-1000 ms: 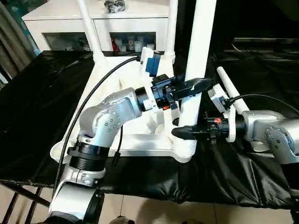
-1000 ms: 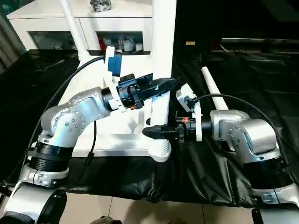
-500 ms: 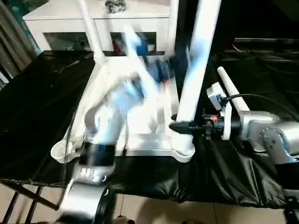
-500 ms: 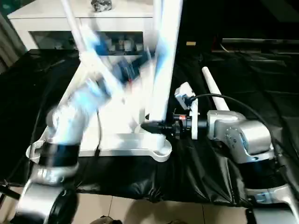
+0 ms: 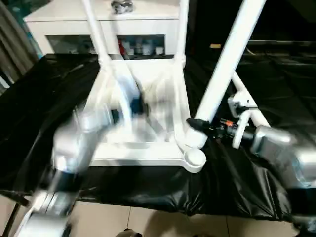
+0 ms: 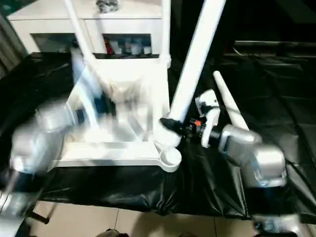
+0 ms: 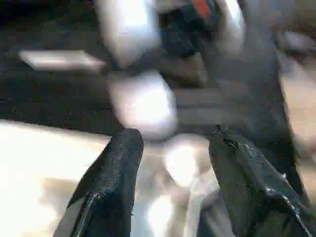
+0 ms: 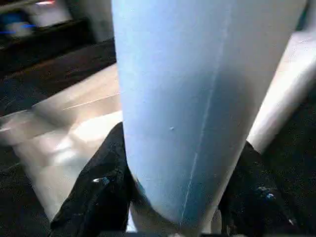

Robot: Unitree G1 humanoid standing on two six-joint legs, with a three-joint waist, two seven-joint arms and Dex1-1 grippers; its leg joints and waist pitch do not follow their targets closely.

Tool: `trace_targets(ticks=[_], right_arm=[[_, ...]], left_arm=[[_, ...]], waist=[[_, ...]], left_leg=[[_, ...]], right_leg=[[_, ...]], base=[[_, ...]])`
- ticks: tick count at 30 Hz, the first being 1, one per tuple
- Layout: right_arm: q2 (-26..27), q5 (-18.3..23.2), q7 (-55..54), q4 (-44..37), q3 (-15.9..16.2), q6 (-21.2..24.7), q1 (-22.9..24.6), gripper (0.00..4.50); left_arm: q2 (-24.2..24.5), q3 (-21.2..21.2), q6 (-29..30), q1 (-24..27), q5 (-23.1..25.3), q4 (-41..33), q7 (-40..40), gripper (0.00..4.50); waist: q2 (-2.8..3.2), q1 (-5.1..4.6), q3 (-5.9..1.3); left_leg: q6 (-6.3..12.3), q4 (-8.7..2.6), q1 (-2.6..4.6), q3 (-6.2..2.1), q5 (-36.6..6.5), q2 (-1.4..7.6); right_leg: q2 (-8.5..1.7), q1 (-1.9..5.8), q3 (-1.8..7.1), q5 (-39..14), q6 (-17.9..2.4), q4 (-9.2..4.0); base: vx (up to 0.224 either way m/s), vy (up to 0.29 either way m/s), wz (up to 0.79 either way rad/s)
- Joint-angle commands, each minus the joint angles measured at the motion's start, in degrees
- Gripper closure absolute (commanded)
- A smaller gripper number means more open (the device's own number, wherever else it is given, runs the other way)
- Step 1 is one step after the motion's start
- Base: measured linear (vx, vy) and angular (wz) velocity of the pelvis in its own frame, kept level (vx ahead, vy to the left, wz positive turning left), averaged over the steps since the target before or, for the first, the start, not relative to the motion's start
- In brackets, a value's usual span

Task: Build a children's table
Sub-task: Insert table leg to table base

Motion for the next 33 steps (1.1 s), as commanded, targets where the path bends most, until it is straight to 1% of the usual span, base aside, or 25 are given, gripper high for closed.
trace_targets(ticks=[1,2,4,5,8,9,11,13,14,15,16,17,19,20,21,22,23,24,25,26,27,28,30,31,33], right_arm=[[0.44,-1.23,-2.05,-0.71,-0.96,-0.77,0.57,2.61],[1.18,-1.76,-3.76,-1.56,-0.46,-0.94,1.86,2.61],[1.2,-1.78,-3.8,-1.59,-0.43,-0.95,1.89,2.61],[2.26,-2.32,-5.23,-2.55,0.03,-0.92,3.08,2.61],[2.64,-2.58,-5.68,-2.79,0.14,-0.98,3.37,2.61],[2.9,-2.76,-6.0,-2.96,0.26,-1.15,3.53,2.61],[3.43,-3.08,-6.67,-3.47,0.71,-1.48,3.89,2.61],[3.59,-3.19,-6.97,-3.79,0.97,-1.61,4.12,2.61],[3.79,-3.27,-7.31,-4.23,1.29,-1.69,4.44,2.61],[3.9,-3.36,-7.44,-4.4,1.46,-1.72,4.64,2.61],[3.9,-3.36,-7.44,-4.4,1.46,-1.72,4.64,2.61],[3.92,-3.4,-7.5,-4.55,1.52,-1.72,4.83,2.61],[3.96,-3.39,-7.64,-4.78,1.57,-1.61,5.0,2.61],[3.98,-3.3,-7.82,-5.19,1.59,-1.36,5.19,2.61],[3.99,-3.28,-7.88,-5.35,1.58,-1.25,5.25,2.61],[3.98,-3.26,-7.9,-5.55,1.57,-1.14,5.33,2.61],[3.98,-3.26,-7.9,-5.55,1.57,-1.14,5.33,2.61],[4.05,-3.39,-7.99,-6.15,1.51,-0.83,5.59,2.61],[4.05,-3.39,-7.99,-6.15,1.51,-0.83,5.59,2.61],[4.08,-3.37,-8.08,-6.38,1.46,-0.7,5.71,2.61],[4.09,-3.34,-8.13,-6.5,1.44,-0.65,5.77,2.61],[4.09,-3.29,-8.16,-6.63,1.45,-0.58,5.84,2.61],[4.07,-3.25,-8.22,-6.78,1.56,-0.56,5.91,2.61],[4.08,-3.23,-8.23,-6.8,1.59,-0.56,5.94,2.61],[4.06,-3.18,-8.27,-6.82,1.63,-0.58,5.97,2.61]], left_arm=[[0.68,-1.1,-1.31,0.1,1.55,0.98,-1.27,1.91],[1.25,-2.41,-2.7,0.75,3.5,3.51,-2.29,1.91],[1.27,-2.45,-2.77,0.76,3.58,3.59,-2.31,1.91],[2.16,-4.3,-5.74,0.66,6.8,7.28,-3.11,1.91],[2.4,-4.89,-7.07,0.52,7.96,8.65,-3.09,1.91],[2.46,-5.24,-8.23,0.29,8.63,9.94,-3.22,1.91],[2.37,-5.82,-10.95,-0.76,10.24,13.79,-3.35,2.21],[2.28,-5.97,-12.04,-1.31,10.9,15.54,-3.53,2.28],[2.23,-6.25,-13.25,-2.13,11.73,17.85,-3.94,2.31],[2.12,-6.27,-13.84,-2.79,12.04,19.38,-4.31,2.42],[2.12,-6.27,-13.84,-2.79,12.04,19.38,-4.31,2.59],[2.05,-6.27,-14.14,-3.1,12.17,20.1,-4.57,2.69],[1.76,-6.15,-14.99,-3.92,12.49,21.92,-4.86,2.68],[1.15,-5.91,-15.93,-5.1,12.72,24.6,-5.14,2.68],[0.89,-5.8,-16.16,-5.5,12.7,25.56,-5.26,2.75],[0.72,-5.78,-16.38,-5.88,12.75,26.45,-5.37,3.1],[0.72,-5.78,-16.38,-5.88,12.75,26.45,-5.37,3.13],[0.21,-5.62,-17.94,-6.88,13.25,29.27,-5.98,3.08],[0.21,-5.62,-17.94,-6.88,13.25,29.27,-5.98,3.1],[0.0,-5.53,-18.63,-7.32,13.44,30.5,-6.35,3.24],[-0.11,-5.46,-18.96,-7.51,13.53,31.09,-6.55,3.24],[-0.26,-5.23,-18.94,-7.74,13.33,31.63,-6.74,3.44],[-0.43,-5.05,-19.01,-8.07,13.2,32.49,-7.18,3.54],[-0.42,-5.11,-19.05,-8.15,13.27,32.74,-7.37,3.54],[-0.53,-5.13,-19.5,-8.4,13.43,33.46,-7.63,3.87]], waist=[[-0.57,-0.31,-3.72],[-0.54,-0.29,-3.78],[-0.54,-0.47,-3.72],[-0.48,-0.5,-3.6],[-0.49,-0.74,-3.73],[-0.46,-0.81,-3.79],[0.21,-1.03,-3.7],[-0.1,-1.25,-3.91],[0.0,-1.31,-3.86],[0.25,-1.35,-4.01],[0.13,-1.44,-3.94],[0.35,-1.39,-3.99],[0.25,-1.48,-4.0],[0.88,-1.42,-4.04],[0.6,-1.56,-4.02],[0.46,-1.47,-4.15],[0.82,-1.45,-4.14],[0.81,-1.46,-4.13],[0.66,-1.46,-4.06],[0.93,-1.39,-4.11],[0.89,-1.41,-4.06],[1.05,-1.42,-4.05],[0.79,-1.52,-3.9],[0.89,-1.51,-3.84],[0.89,-1.57,-3.77]], left_leg=[[-1.62,-4.56,1.48,-1.3,-14.86,2.33],[-1.74,-4.62,1.49,-1.34,-15.38,2.3],[-1.64,-4.68,1.37,-1.39,-16.1,2.2],[-1.2,-4.71,1.35,-1.44,-16.35,2.12],[-1.4,-4.78,1.33,-1.51,-16.27,2.16],[-1.51,-4.77,1.37,-1.52,-16.2,2.24],[-1.42,-4.74,1.35,-1.56,-16.63,2.09],[-1.55,-4.79,1.35,-1.6,-16.59,2.21],[-1.43,-4.82,1.24,-1.63,-16.42,2.2],[-1.38,-4.67,1.44,-1.55,-16.41,2.12],[-1.3,-4.73,1.35,-1.52,-16.31,2.11],[-1.27,-4.69,1.32,-1.57,-16.17,2.15],[-0.98,-4.61,1.29,-1.44,-16.05,2.09],[-0.93,-4.6,1.36,-1.51,-16.26,2.08],[-0.92,-4.58,1.35,-1.42,-16.4,2.03],[-0.84,-4.57,1.33,-1.53,-15.93,2.14],[-0.73,-4.54,1.28,-1.58,-15.7,2.13],[-0.53,-4.55,1.2,-1.57,-15.52,2.17],[-0.15,-4.44,1.23,-1.41,-15.49,2.01],[-0.17,-4.5,1.24,-1.53,-15.44,2.17],[-0.15,-4.46,1.29,-1.49,-15.73,2.09],[-0.24,-4.5,1.31,-1.53,-15.98,2.14],[-0.22,-4.57,1.28,-1.5,-16.78,2.09],[-0.33,-4.57,1.39,-1.52,-17.29,2.11],[-0.51,-4.62,1.41,-1.55,-17.8,2.13]], right_leg=[[-2.57,2.21,2.2,-20.55,-8.47,-4.36],[-2.65,2.3,2.21,-20.61,-8.6,-4.47],[-2.6,2.37,2.19,-20.68,-8.58,-4.45],[-2.62,2.27,2.17,-21.75,-7.99,-4.93],[-2.66,2.42,2.18,-21.71,-7.68,-4.66],[-2.75,2.42,2.19,-21.23,-8.12,-4.54],[-2.61,2.27,2.14,-21.04,-8.31,-4.73],[-2.65,2.52,2.14,-19.24,-8.79,-4.43],[-2.64,2.54,2.13,-18.85,-8.98,-4.41],[-2.66,2.47,2.17,-18.08,-9.4,-4.35],[-2.62,2.51,2.17,-17.78,-9.6,-4.4],[-2.74,2.62,2.16,-17.03,-10.14,-4.25],[-2.66,2.6,2.14,-16.34,-10.58,-4.33],[-2.72,2.6,2.11,-16.37,-10.72,-4.29],[-2.65,2.6,2.08,-16.39,-10.67,-4.43],[-2.75,2.78,2.09,-15.43,-11.04,-4.2],[-2.78,2.8,2.07,-15.11,-11.21,-4.13],[-2.81,2.89,2.06,-14.93,-11.29,-4.09],[-2.74,2.78,2.09,-15.61,-11.14,-4.37],[-2.87,2.85,2.09,-15.95,-11.24,-4.23],[-2.84,2.77,2.05,-16.81,-11.04,-4.39],[-2.86,2.76,2.05,-17.06,-11.05,-4.36],[-2.85,2.71,2.01,-19.3,-10.64,-4.63],[-2.88,2.59,2.02,-20.82,-10.31,-4.73],[-2.85,2.53,2.01,-21.65,-10.1,-4.81]], base=[[0.0,0.0,0.0],[0.0,0.0,0.0],[0.0,0.0,0.0],[0.0,0.0,0.0],[0.0,0.0,0.0],[0.0,0.0,0.0],[0.0,0.0,0.0],[0.0,0.0,0.0],[0.0,0.0,0.0],[0.0,0.0,0.0],[0.0,0.0,0.0],[0.0,0.0,0.0],[0.0,0.0,0.0],[0.0,0.0,0.0],[0.0,0.0,0.0],[0.0,0.0,0.0],[0.0,0.0,0.0],[0.0,0.0,0.0],[0.0,0.0,0.0],[0.0,0.0,0.0],[0.0,0.0,0.0],[0.0,0.0,0.0],[0.0,0.0,0.0],[0.0,0.0,0.0],[0.0,0.0,0.0]])
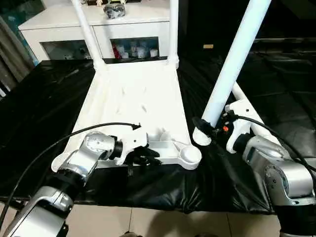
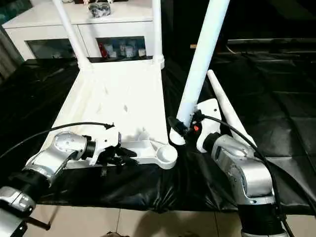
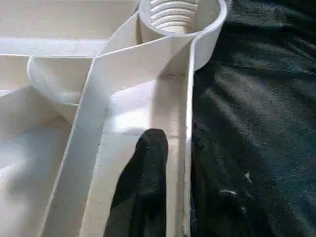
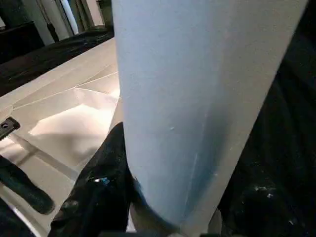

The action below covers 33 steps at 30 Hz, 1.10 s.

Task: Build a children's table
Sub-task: Insert table leg to table base

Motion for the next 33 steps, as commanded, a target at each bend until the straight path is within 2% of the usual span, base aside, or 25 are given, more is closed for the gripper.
trace_targets(ticks=[1,3,7,10,13,14,15,16,18,19,20,22,23,25,27,29,33], right_arm=[[0.22,0.03,-0.26,-1.67,0.16,0.29,-0.09,2.61],[0.15,0.06,-0.23,-1.62,0.35,0.38,-0.4,2.61],[-0.26,-0.04,0.51,-1.18,0.96,0.46,-1.04,2.61],[-0.75,-0.5,1.51,-0.15,1.81,0.08,-1.68,2.61],[-0.95,-0.67,2.03,0.35,2.22,-0.1,-2.06,2.61],[-1.0,-0.84,2.25,0.92,2.39,-0.37,-2.37,2.61],[-1.0,-0.84,2.25,0.92,2.39,-0.37,-2.37,2.61],[-1.07,-1.05,2.49,1.82,2.5,-0.74,-2.88,2.61],[-1.11,-1.09,2.56,2.44,2.51,-0.9,-3.29,2.61],[-1.13,-1.11,2.59,2.63,2.53,-0.95,-3.41,2.61],[-1.13,-1.25,2.65,3.05,2.72,-1.1,-3.7,2.61],[-1.06,-1.41,2.83,3.5,2.8,-1.26,-3.91,2.61],[-1.04,-1.45,2.88,3.62,2.81,-1.3,-3.96,2.61],[-1.02,-1.51,3.06,3.89,2.8,-1.4,-4.02,2.61],[-0.94,-1.56,3.25,4.15,2.96,-1.48,-4.06,2.61],[-0.8,-1.61,3.22,4.39,3.2,-1.58,-4.16,2.61],[-0.75,-1.84,3.33,4.55,3.31,-1.73,-4.14,2.61]], left_arm=[[0.42,0.85,-0.34,-0.85,0.67,1.25,0.07,3.95],[-0.19,1.58,-0.35,-1.31,0.05,2.78,-1.15,3.93],[-1.28,3.23,2.42,-1.01,-2.53,2.71,-3.35,4.37],[-1.7,3.54,5.88,-0.22,-2.81,1.57,-1.94,4.42],[-2.26,3.96,7.78,0.05,-2.7,1.29,0.11,4.5],[-3.23,4.79,9.59,0.32,-2.52,0.72,2.41,4.5],[-3.23,4.79,9.59,0.32,-2.52,0.72,2.41,4.5],[-4.83,5.93,12.64,0.94,-2.3,-0.96,6.33,4.5],[-5.82,6.34,14.51,1.74,-2.2,-3.25,8.59,4.5],[-6.11,6.44,15.13,2.07,-2.24,-4.18,9.2,4.5],[-6.77,6.73,16.9,3.08,-2.65,-7.07,10.39,4.5],[-7.03,6.47,16.87,4.32,-3.06,-10.28,10.41,4.5],[-7.05,6.34,16.75,4.67,-3.12,-11.17,10.37,4.5],[-6.91,5.55,12.82,5.38,-2.23,-12.27,9.6,4.5],[-6.62,4.8,11.39,5.65,-1.16,-12.74,9.27,4.03],[-6.77,4.95,11.64,5.58,-0.67,-12.7,10.19,3.93],[-7.11,5.68,13.12,4.89,-0.73,-12.37,11.32,3.63]], waist=[[-0.46,-0.01,-3.55],[-0.72,-0.12,-3.44],[-0.67,0.07,-3.48],[-0.74,-0.05,-3.61],[-0.64,-0.01,-3.79],[-1.14,-0.08,-3.8],[-1.0,-0.03,-3.87],[-0.9,0.05,-3.84],[-1.68,0.01,-3.78],[-1.88,-0.04,-3.75],[-1.83,-0.08,-3.75],[-2.04,-0.14,-3.76],[-1.91,-0.17,-3.93],[-2.04,-0.02,-4.08],[-2.03,0.08,-4.09],[-1.76,0.36,-4.05],[-1.68,0.56,-3.81]], left_leg=[[-0.45,-4.34,1.22,-1.53,-18.37,2.09],[-0.46,-4.36,1.29,-1.52,-19.02,2.07],[-0.38,-4.36,1.29,-1.61,-18.67,2.13],[-0.15,-4.53,0.86,-1.74,-17.68,2.24],[0.47,-4.31,0.93,-1.57,-16.05,2.24],[0.73,-4.25,0.89,-1.44,-15.52,2.25],[0.8,-4.15,0.92,-1.43,-15.06,2.28],[1.18,-4.05,0.95,-1.34,-14.65,2.22],[1.73,-4.03,0.58,-1.38,-13.46,2.22],[1.92,-4.0,0.45,-1.41,-13.08,2.24],[2.3,-3.95,0.32,-1.47,-12.29,2.25],[2.73,-3.92,0.28,-1.42,-11.53,2.21],[3.02,-3.76,0.35,-1.35,-10.61,2.19],[3.73,-3.6,0.36,-1.3,-9.43,2.14],[4.3,-3.61,0.32,-1.23,-8.64,2.19],[4.2,-3.61,0.48,-1.16,-9.05,2.25],[2.93,-3.83,0.76,-1.15,-11.62,2.29]], right_leg=[[-2.9,2.47,2.02,-22.98,-9.51,-4.97],[-2.93,2.32,2.0,-25.12,-8.84,-5.31],[-3.05,2.25,1.99,-26.07,-8.63,-5.34],[-3.03,2.61,1.97,-23.59,-9.01,-4.95],[-3.0,2.59,2.09,-19.64,-10.51,-4.65],[-2.91,2.66,2.09,-18.53,-10.98,-4.59],[-2.98,2.76,2.1,-17.89,-11.37,-4.37],[-3.0,2.7,2.08,-18.15,-11.48,-4.52],[-3.06,3.03,2.0,-18.93,-11.19,-4.47],[-3.11,3.08,2.0,-19.25,-11.0,-4.45],[-3.11,3.09,1.97,-20.28,-10.3,-4.48],[-2.98,2.95,1.97,-20.42,-9.93,-4.58],[-2.94,2.86,2.05,-19.15,-10.09,-4.5],[-2.88,2.87,2.1,-17.06,-10.32,-4.37],[-2.72,2.75,2.06,-15.71,-10.43,-4.23],[-2.8,2.61,2.07,-16.13,-10.55,-4.27],[-2.75,2.4,2.07,-18.78,-10.22,-4.57]], base=[[0.0,0.0,0.0],[0.0,0.0,0.0],[0.0,0.0,0.0],[0.0,0.0,0.0],[0.0,0.0,0.0],[0.0,0.0,0.0],[0.0,0.0,0.0],[0.0,0.0,0.0],[0.0,0.0,0.0],[0.0,0.0,0.0],[0.0,0.0,0.0],[0.0,0.0,0.0],[0.0,0.0,0.0],[0.0,0.0,0.0],[0.0,0.0,0.0],[0.0,0.0,0.0],[0.0,0.0,0.0]])
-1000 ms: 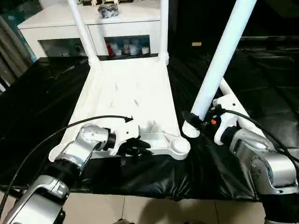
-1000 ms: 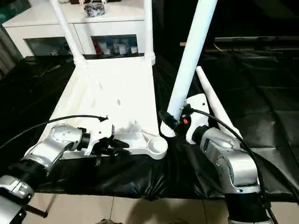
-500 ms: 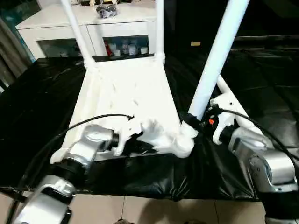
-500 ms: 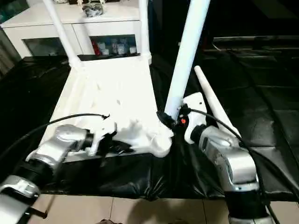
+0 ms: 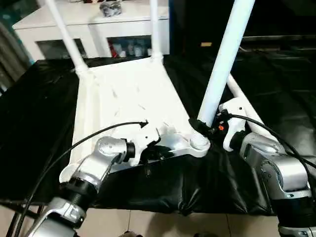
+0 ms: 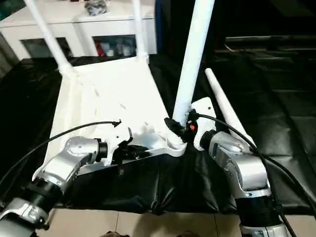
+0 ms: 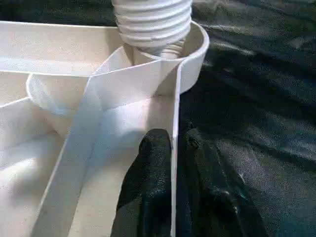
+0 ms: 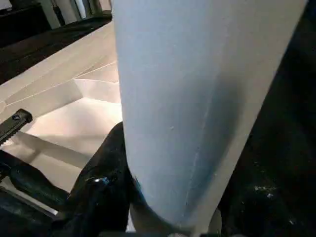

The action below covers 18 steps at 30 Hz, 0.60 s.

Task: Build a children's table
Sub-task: Insert table leg to table base

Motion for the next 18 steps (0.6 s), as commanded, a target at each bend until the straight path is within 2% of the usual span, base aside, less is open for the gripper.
trace_targets(ticks=[1,4,5,14,15,16,18], right_arm=[[0.07,-0.17,0.53,-0.14,0.41,-0.44,-0.82,2.61],[0.11,-0.25,0.59,-0.1,0.38,-0.48,-0.82,2.61],[0.13,-0.4,0.63,-0.1,0.37,-0.6,-0.76,2.61],[-0.18,-0.7,0.82,0.42,0.47,-1.13,-1.05,2.61],[-0.4,-1.17,0.88,0.75,0.73,-1.38,-1.19,2.61],[-0.46,-1.35,0.98,0.96,0.79,-1.51,-1.25,2.61],[-0.46,-1.45,1.12,1.21,0.74,-1.6,-1.34,2.61]], left_arm=[[0.3,0.98,0.58,-0.66,-0.18,-0.24,0.88,3.63],[0.29,1.01,0.38,-0.77,-0.07,0.15,0.63,3.63],[0.29,0.99,-0.37,-1.01,0.46,1.33,0.5,3.63],[-0.69,1.55,-0.78,-1.71,0.45,3.93,0.85,3.63],[-0.86,1.47,-1.07,-1.93,0.6,4.51,0.91,3.92],[-0.99,1.43,-1.29,-2.08,0.69,4.94,1.0,3.99],[-1.14,1.4,-1.56,-2.26,0.77,5.5,1.01,4.04]], waist=[[-1.34,0.19,-3.85],[-1.37,0.2,-3.84],[-1.19,0.23,-3.84],[-1.36,0.2,-3.84],[-1.37,0.2,-3.87],[-1.56,0.15,-3.87],[-1.56,0.17,-3.83]], left_leg=[[2.61,-3.86,0.95,-1.23,-12.31,2.29],[2.29,-3.92,0.91,-1.28,-12.69,2.24],[2.17,-3.95,0.89,-1.32,-12.8,2.23],[2.0,-3.97,0.87,-1.35,-13.14,2.21],[2.03,-3.96,0.87,-1.35,-13.05,2.21],[2.12,-3.92,0.85,-1.32,-12.97,2.19],[2.24,-3.91,0.87,-1.29,-13.05,2.17]], right_leg=[[-2.7,2.7,2.05,-19.43,-9.77,-4.54],[-2.72,2.74,2.09,-19.56,-9.49,-4.59],[-2.76,2.76,2.09,-19.69,-9.44,-4.58],[-2.82,2.79,2.08,-20.26,-9.2,-4.73],[-2.82,2.82,2.08,-20.03,-9.27,-4.69],[-2.82,2.81,2.06,-20.01,-9.31,-4.71],[-2.87,2.82,2.09,-20.62,-9.22,-4.81]], base=[[0.0,0.0,0.0],[0.0,0.0,0.0],[0.0,0.0,0.0],[0.0,0.0,0.0],[0.0,0.0,0.0],[0.0,0.0,0.0],[0.0,0.0,0.0]])
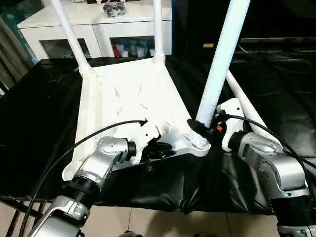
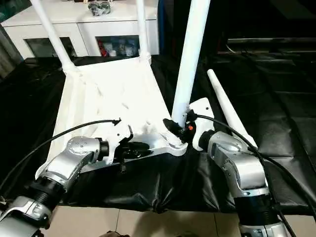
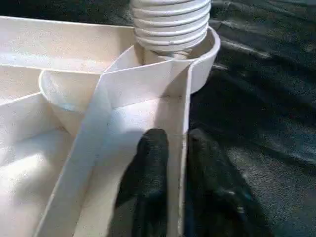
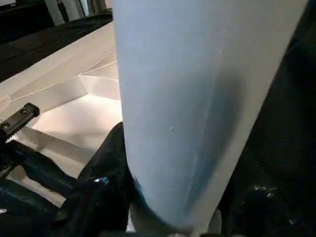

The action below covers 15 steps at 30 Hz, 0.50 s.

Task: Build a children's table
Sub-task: Insert table leg to table base

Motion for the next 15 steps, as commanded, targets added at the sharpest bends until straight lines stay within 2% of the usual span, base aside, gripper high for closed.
trace_targets(ticks=[1,2,7,10,14,15], right_arm=[[-0.42,-0.44,0.43,0.57,0.28,-0.57,-1.37,2.61],[-0.42,-0.44,0.43,0.57,0.28,-0.57,-1.37,2.61],[-0.85,-0.64,1.03,1.54,0.28,-0.92,-1.84,2.61],[-1.13,-0.92,1.51,2.37,0.29,-1.28,-2.23,2.61],[-1.43,-1.14,1.93,3.25,0.32,-1.55,-2.78,2.61],[-1.51,-1.19,1.99,3.49,0.35,-1.64,-2.94,2.61]], left_arm=[[0.44,0.28,-0.36,-0.75,0.88,1.58,0.01,4.34],[0.44,0.28,-0.36,-0.75,0.88,1.58,0.01,4.34],[1.21,-0.88,-1.48,-0.77,2.29,2.24,-1.09,4.49],[1.12,-0.96,-1.74,-1.12,2.41,2.89,-1.31,4.5],[1.34,-1.22,-2.05,-1.47,2.55,3.15,-2.52,4.5],[1.15,-0.94,-2.04,-1.63,2.42,3.31,-2.39,4.23]], waist=[[-1.51,0.16,-3.79],[-1.67,0.11,-3.78],[-1.71,-0.1,-3.8],[-1.64,-0.1,-3.9],[-1.79,-0.04,-4.04],[-1.82,-0.04,-4.05]], left_leg=[[2.22,-3.93,0.83,-1.3,-13.31,2.16],[2.26,-3.94,0.76,-1.32,-13.27,2.14],[2.26,-4.01,0.61,-1.43,-12.97,2.18],[2.44,-3.87,0.86,-1.3,-12.74,2.25],[2.84,-3.8,0.71,-1.24,-11.65,2.22],[2.97,-3.78,0.72,-1.23,-11.68,2.23]], right_leg=[[-2.84,2.66,2.04,-21.15,-9.3,-4.83],[-2.84,2.71,2.04,-21.27,-9.2,-4.85],[-2.88,2.79,2.03,-21.87,-8.56,-4.81],[-2.83,2.6,2.14,-19.88,-9.61,-4.73],[-2.85,2.85,2.1,-16.85,-10.76,-4.37],[-2.89,2.88,2.08,-17.1,-10.79,-4.41]], base=[[0.0,0.0,0.0],[0.0,0.0,0.0],[0.0,0.0,0.0],[0.0,0.0,0.0],[0.0,0.0,0.0],[0.0,0.0,0.0]])
